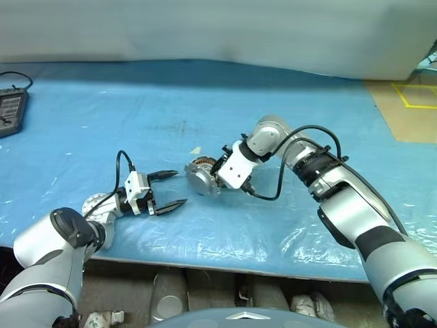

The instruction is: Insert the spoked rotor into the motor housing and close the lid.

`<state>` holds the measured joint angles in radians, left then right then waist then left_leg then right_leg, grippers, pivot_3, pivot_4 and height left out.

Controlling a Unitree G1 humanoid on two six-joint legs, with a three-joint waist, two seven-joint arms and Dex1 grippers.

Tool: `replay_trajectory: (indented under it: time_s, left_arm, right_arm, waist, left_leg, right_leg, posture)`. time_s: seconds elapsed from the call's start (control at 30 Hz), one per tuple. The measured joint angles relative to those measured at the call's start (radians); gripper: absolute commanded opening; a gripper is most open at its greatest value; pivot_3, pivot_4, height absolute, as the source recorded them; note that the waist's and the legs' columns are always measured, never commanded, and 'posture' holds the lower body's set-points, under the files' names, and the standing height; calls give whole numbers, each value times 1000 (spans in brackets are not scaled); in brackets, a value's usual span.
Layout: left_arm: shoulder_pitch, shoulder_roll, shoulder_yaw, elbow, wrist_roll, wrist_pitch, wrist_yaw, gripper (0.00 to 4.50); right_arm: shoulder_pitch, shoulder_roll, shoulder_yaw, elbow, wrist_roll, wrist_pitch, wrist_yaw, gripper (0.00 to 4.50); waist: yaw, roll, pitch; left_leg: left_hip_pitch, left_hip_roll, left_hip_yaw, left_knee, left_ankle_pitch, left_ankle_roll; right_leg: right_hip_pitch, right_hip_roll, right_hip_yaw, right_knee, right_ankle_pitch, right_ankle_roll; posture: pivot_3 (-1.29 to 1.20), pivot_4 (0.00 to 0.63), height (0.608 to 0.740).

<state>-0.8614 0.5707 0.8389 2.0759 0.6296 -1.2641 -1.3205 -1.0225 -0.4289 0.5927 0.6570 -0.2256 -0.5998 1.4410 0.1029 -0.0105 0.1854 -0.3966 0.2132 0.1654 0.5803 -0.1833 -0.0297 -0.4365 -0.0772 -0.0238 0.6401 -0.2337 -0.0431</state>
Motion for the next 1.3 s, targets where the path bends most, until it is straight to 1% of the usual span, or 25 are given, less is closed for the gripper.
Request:
replay_trajectory:
  time_s: [0.07, 0.13, 0.17, 0.3, 0.37, 0.47, 0.5, 0.57, 0.63, 0.7, 0.77, 0.83, 0.9, 0.97, 1.07, 1.17, 1.3]
  left_arm:
    - [3, 0, 0, 0, 0, -2, 6, 4500]
    - [2, -4, 0, 0, 0, -4, 11, 4500]
    - [3, -10, 0, 0, 0, -5, 16, 4500]
    - [9, -20, 0, 0, 0, -18, 27, 4500]
    - [10, -43, 0, 0, 1, -28, 40, 4500]
    - [4, -82, -1, 0, 3, -34, 52, 4500]
    - [-4, -98, -1, 0, 5, -31, 49, 4500]
    - [-29, -123, -17, 0, 6, -11, 44, 4500]
    - [-78, -153, -47, 0, 9, 12, 44, 4500]
    - [-120, -177, -62, 0, 5, 31, 44, 4500]
    - [-151, -207, -68, 0, 0, 48, 44, 4500]
    - [-164, -235, -83, -1, -3, 55, 49, 4500]
    - [-166, -266, -101, 0, -9, 63, 59, 4500]
    - [-168, -281, -110, 0, -17, 70, 65, 4500]
    - [-175, -275, -111, 0, -31, 70, 63, 4500]
    - [-178, -262, -117, 0, -41, 69, 59, 4500]
    - [-164, -207, -124, 0, -45, 55, 55, 4500]
  right_arm:
    - [72, -49, -33, -112, 78, 121, 56, 1752]
    - [106, -79, -43, -184, 109, 205, 76, 1752]
    - [142, -106, -57, -253, 132, 275, 85, 1752]
    - [263, -209, -114, -515, 217, 618, 83, 1752]
    - [308, -260, -158, -651, 251, 828, 60, 1752]
    - [348, -315, -212, -784, 308, 1068, 26, 1752]
    - [362, -333, -237, -840, 341, 1189, 8, 1752]
    - [370, -342, -286, -921, 403, 1422, -45, 1752]
    - [364, -316, -365, -990, 475, 1698, -123, 1752]
    - [333, -272, -425, -1025, 523, 1938, -196, 1752]
    - [298, -218, -468, -1030, 561, 2113, -273, 1752]
    - [276, -165, -491, -1006, 597, 2187, -359, 1752]
    - [255, -75, -530, -909, 631, 2210, -508, 1752]
    - [252, -42, -552, -854, 663, 2210, -625, 1752]
    - [251, -24, -569, -809, 748, 2210, -781, 1752]
    - [251, -14, -569, -799, 833, 2210, -900, 1752]
    - [252, -40, -568, -771, 944, 2210, -1019, 1752]
  waist:
    - [3, 0, 0]
    - [1, 0, 0]
    - [1, 0, 0]
    - [3, 0, 0]
    - [3, 0, 0]
    - [7, 0, 0]
    - [11, 0, 0]
    - [20, 0, 0]
    - [23, 0, 0]
    - [22, 0, 0]
    - [21, 0, 0]
    - [20, 0, 0]
    - [19, 0, 0]
    - [23, 0, 0]
    - [25, 0, 0]
    - [26, 0, 0]
    - [25, 0, 0]
  left_leg:
    - [-3, 0, 0, 1, 0, 1]
    - [-3, 0, 0, 1, 0, 1]
    - [-3, 0, -1, 1, 0, 1]
    - [-2, 0, -1, 1, 0, 1]
    - [-1, 0, -2, 1, 0, 0]
    - [2, -1, -3, 0, -1, -2]
    - [2, -2, -4, 0, -1, -3]
    - [3, -2, -7, 0, -1, -3]
    - [3, -6, -12, 0, 2, -7]
    - [5, -7, -13, -1, 2, -9]
    - [7, -7, -13, -2, 3, -10]
    - [8, -7, -13, -3, 3, -11]
    - [9, -7, -13, -4, 3, -12]
    - [7, -7, -12, -4, 3, -12]
    - [7, -8, -12, -4, 3, -12]
    - [7, -8, -12, -5, 3, -12]
    - [8, -8, -13, -5, 3, -13]
  right_leg:
    - [-1, 0, 0, 0, 0, 1]
    - [-2, 0, -1, 0, 1, 1]
    - [-2, 0, -2, 0, 1, 1]
    - [-2, 0, -1, 0, 0, 1]
    - [0, 0, -1, 0, 0, 1]
    - [2, 0, -1, 0, 0, 1]
    - [2, 0, -1, -1, 0, 1]
    - [3, 0, 0, -1, 0, 1]
    - [4, 0, 0, 0, 0, 1]
    - [4, 0, 0, 0, 1, 2]
    - [6, 1, 1, 0, 2, 4]
    - [6, 1, 1, 0, 2, 4]
    - [7, 2, 1, 0, 2, 5]
    - [7, 2, 0, 0, 2, 5]
    - [7, 2, 0, -1, 3, 5]
    - [7, 2, -1, -1, 3, 6]
    - [7, 2, -1, -1, 3, 6]
  posture:
    - [0, 150, 740]
    - [0, 150, 740]
    - [0, 150, 740]
    - [0, 150, 740]
    - [0, 150, 740]
    - [0, 150, 740]
    - [0, 150, 740]
    - [0, 150, 740]
    - [0, 150, 740]
    - [0, 150, 740]
    - [0, 150, 740]
    - [0, 150, 740]
    - [0, 150, 740]
    - [0, 150, 740]
    - [0, 150, 740]
    - [0, 150, 740]
    - [0, 150, 740]
